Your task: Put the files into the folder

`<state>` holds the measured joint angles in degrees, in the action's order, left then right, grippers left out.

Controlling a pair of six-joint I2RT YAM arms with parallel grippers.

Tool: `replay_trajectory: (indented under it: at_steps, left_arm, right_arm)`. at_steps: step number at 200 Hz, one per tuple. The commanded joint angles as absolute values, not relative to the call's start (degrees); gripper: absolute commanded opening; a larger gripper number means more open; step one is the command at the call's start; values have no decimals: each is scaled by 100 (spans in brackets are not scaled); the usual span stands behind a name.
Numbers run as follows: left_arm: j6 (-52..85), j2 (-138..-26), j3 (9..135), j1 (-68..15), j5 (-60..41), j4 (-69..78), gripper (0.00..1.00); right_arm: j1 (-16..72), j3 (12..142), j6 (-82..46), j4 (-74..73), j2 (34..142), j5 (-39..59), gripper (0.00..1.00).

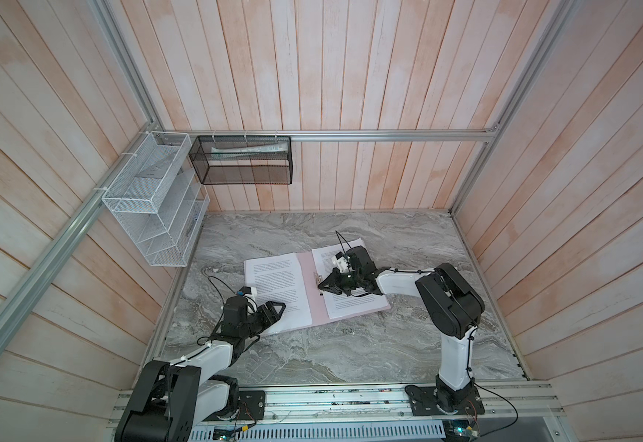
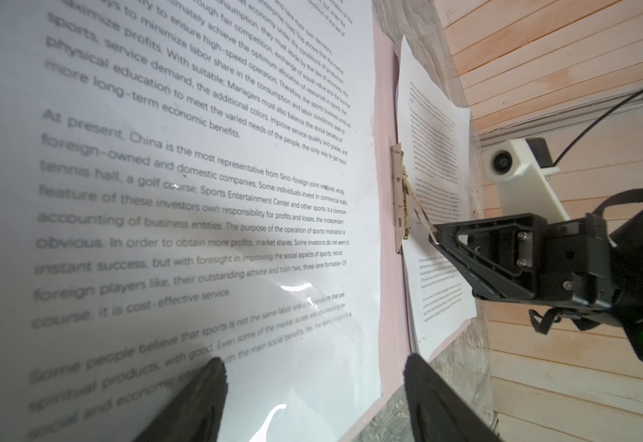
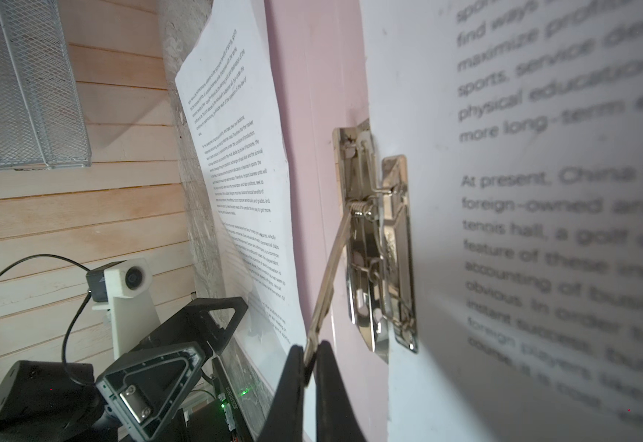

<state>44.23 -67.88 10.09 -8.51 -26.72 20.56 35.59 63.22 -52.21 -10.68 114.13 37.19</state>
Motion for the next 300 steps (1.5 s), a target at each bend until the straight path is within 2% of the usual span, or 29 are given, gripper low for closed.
replay_trajectory:
  at_steps: [1,190,261,300]
  left_arm:
    - [4403,-6918,1003,-823,-2583,1689,76]
    - [4386,-6803,970,-818,-2553,1680,76]
    - [4386,-6796,971,-822,-2549,1678,76]
    - [4390,-6783,970,-810,-2531,1677,76]
  right_arm:
    - [3581,6125,-4956,-652,11684,3405,7]
    - [3551,6029,-4232,31,12101,2696,5]
    - [3950,6701,-3844,877,12411,2150,2]
    - [3964,6686,-4058,840,12574,2442,2]
